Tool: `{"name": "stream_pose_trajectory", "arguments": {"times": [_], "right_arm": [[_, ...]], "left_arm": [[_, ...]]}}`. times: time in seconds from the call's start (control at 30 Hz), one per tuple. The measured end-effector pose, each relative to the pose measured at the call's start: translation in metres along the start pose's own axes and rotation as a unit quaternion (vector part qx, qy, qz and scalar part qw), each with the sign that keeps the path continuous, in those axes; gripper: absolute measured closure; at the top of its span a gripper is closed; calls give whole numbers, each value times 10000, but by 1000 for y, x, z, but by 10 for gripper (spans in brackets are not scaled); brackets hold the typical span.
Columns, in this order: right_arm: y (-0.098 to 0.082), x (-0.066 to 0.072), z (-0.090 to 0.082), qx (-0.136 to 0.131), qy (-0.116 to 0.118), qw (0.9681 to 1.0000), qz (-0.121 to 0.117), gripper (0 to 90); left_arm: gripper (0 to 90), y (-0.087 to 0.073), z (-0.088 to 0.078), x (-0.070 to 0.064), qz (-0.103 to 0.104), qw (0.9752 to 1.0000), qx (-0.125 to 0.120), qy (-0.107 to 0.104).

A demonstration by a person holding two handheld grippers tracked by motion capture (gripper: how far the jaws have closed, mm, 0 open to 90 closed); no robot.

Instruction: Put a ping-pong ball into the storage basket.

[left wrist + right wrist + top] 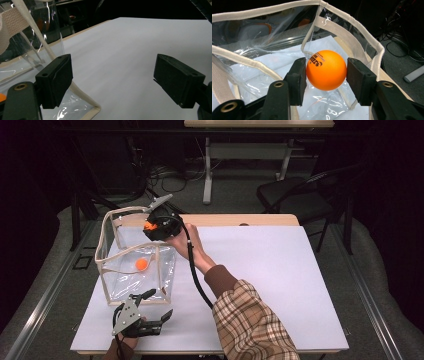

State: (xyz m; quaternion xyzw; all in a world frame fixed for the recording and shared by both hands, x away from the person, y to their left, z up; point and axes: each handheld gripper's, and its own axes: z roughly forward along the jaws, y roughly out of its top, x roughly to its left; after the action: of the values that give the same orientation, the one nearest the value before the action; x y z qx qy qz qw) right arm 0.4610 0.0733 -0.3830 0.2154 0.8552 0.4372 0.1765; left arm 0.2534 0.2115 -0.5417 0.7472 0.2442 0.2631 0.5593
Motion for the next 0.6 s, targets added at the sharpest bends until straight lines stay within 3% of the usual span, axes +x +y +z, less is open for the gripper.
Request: {"name": "stream_pose_trajectory", "arguments": {"times": [0.47,0.6], "right_arm": [[-2,1,19,360,132,9993,2,504],[-3,2,25,551,72,9984,52,369]], "left_arm": [[156,0,0,0,-29,10000,-8,-3],[156,0,0,1,-23,10000,-9,-7]]}}
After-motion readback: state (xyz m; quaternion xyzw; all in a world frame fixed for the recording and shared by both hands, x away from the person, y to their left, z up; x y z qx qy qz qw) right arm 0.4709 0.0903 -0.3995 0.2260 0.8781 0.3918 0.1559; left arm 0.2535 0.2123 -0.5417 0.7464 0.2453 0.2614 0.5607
